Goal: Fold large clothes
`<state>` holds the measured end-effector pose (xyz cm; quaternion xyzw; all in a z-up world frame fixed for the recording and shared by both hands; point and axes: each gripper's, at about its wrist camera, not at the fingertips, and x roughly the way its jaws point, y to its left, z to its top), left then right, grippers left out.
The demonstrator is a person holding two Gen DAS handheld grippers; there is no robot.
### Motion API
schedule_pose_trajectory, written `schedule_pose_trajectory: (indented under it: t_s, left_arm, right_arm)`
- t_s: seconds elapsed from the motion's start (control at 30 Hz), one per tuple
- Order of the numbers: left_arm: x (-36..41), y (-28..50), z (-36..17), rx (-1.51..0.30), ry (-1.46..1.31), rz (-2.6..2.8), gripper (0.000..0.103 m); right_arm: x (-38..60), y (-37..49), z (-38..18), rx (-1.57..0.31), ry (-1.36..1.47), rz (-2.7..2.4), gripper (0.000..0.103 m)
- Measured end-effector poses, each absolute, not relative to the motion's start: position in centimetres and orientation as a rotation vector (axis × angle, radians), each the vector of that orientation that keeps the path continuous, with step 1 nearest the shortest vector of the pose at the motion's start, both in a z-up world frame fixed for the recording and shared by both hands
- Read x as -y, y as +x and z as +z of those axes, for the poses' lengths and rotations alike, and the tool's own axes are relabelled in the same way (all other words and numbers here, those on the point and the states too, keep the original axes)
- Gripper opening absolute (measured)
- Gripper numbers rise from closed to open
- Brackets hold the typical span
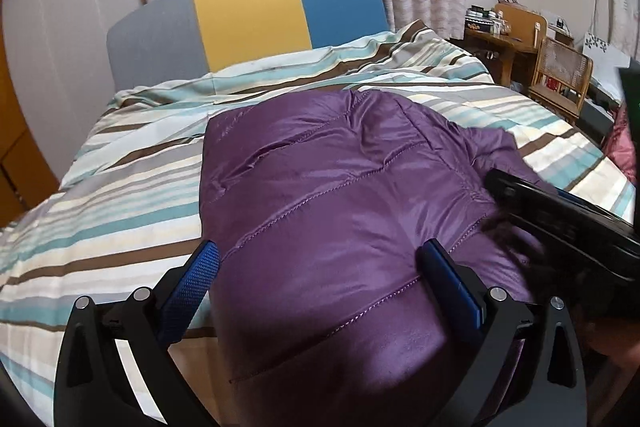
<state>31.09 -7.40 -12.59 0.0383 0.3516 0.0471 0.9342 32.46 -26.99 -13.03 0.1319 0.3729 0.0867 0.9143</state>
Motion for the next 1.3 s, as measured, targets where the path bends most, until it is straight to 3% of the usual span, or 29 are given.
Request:
schedule_pose_trajectory:
  t_s: [0.37, 0.47, 0.97, 1.3]
  left_arm:
    - [6.1, 32.4, -14.7, -0.749, 0.032, 0.018, 0.1]
    - [5.7, 31.6, -14.1, -0.748, 0.012, 0.021, 0.1]
    - [1.4, 27.7, -13.9, -0.88, -0.374, -0.124, 0.1]
    - [1.5, 27.4, -12.5, -0.878, -0.29, -0.151, 0.1]
  right_arm:
    - [27.2, 32.3, -14.7, -0.836, 0.278, 0.183, 0.085]
    - [28.3, 31.8, -14.6, -0.841, 0.341, 0.208, 0.091]
    - [31.6, 28.6, -14.1, -0.944, 0.457, 0.362, 0.094]
    - [32.1, 29.4, -14.5, -1.044, 0.514, 0.392, 0.093]
